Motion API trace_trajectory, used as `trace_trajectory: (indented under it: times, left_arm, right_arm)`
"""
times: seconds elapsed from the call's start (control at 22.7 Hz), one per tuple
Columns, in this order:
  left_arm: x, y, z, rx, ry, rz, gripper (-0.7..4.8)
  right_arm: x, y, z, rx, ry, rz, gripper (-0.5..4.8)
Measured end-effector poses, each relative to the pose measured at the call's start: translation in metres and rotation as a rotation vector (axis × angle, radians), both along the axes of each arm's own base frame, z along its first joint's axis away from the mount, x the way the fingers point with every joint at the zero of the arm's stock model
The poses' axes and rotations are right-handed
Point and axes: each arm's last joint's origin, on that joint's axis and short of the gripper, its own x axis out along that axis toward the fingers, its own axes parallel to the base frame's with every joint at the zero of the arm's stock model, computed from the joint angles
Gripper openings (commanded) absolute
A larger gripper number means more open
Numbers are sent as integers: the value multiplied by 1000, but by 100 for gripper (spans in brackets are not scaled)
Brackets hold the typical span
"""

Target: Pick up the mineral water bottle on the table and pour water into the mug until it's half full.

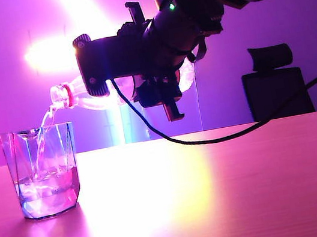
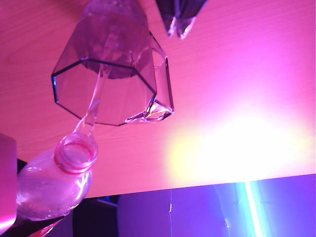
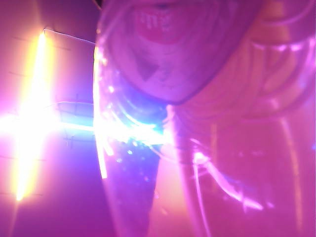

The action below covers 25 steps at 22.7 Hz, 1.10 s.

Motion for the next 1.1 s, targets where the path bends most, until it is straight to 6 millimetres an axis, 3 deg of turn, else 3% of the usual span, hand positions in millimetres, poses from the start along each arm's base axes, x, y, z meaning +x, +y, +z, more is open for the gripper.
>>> trace_trajectory:
  times: [0.7, 1.1]
  left_arm:
    - [0, 0, 0, 0, 0, 0, -2]
    - [0, 0, 0, 0, 0, 0, -2]
  right_arm:
    - [0, 0, 0, 2, 1, 0, 252]
    - [0, -1, -2, 152, 86, -94, 252]
